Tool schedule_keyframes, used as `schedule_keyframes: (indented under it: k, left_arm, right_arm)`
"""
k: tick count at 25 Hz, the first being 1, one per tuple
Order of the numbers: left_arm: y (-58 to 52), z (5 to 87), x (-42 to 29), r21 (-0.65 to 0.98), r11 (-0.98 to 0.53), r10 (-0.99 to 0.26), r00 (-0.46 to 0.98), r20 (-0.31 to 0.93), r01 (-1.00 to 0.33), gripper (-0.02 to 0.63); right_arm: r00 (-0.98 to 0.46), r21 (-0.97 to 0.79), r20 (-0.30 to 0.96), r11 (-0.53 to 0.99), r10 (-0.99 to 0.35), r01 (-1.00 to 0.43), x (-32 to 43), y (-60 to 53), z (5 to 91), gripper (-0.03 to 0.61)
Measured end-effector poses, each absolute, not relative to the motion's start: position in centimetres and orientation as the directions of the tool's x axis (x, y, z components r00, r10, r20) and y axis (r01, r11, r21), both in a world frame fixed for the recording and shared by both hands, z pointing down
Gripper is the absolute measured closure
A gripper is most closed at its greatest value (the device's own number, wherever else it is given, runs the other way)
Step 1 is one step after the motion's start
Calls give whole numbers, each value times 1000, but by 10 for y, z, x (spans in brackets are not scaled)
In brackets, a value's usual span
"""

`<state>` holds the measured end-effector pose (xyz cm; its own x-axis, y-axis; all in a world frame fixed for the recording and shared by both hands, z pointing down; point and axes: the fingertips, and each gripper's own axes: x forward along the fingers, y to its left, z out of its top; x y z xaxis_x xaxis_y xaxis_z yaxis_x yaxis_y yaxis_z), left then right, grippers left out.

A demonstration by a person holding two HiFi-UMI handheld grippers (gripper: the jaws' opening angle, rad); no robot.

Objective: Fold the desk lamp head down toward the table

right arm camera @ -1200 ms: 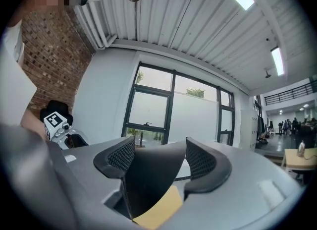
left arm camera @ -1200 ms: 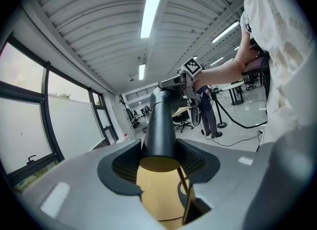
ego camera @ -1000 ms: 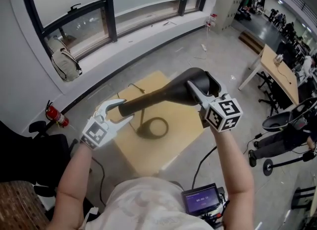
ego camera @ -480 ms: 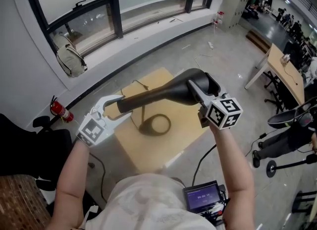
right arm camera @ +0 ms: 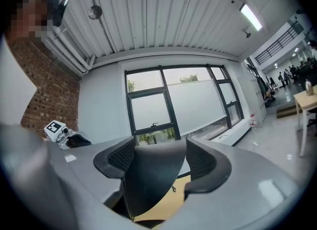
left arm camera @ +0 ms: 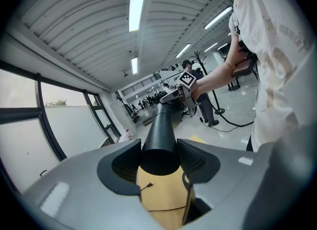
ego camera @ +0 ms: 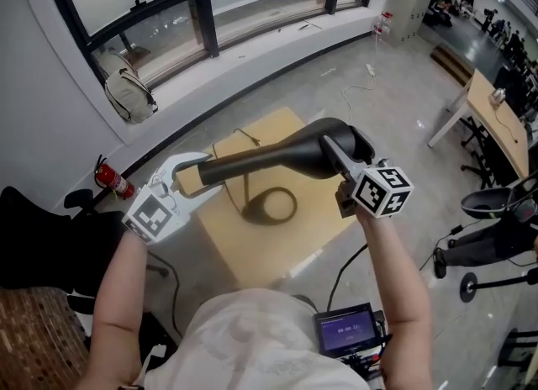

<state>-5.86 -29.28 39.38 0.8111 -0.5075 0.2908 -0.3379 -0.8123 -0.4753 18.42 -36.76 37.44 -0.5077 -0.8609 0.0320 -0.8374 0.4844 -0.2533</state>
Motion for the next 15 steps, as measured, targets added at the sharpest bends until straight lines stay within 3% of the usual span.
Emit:
schedule_keyframes:
  k: [15]
  left_arm:
    - [-288, 376, -60, -489, -817, -488, 818, 303, -306, 388]
  right_arm:
    - [-553, -410, 16, 499, -833, -763, 176, -374, 412, 241]
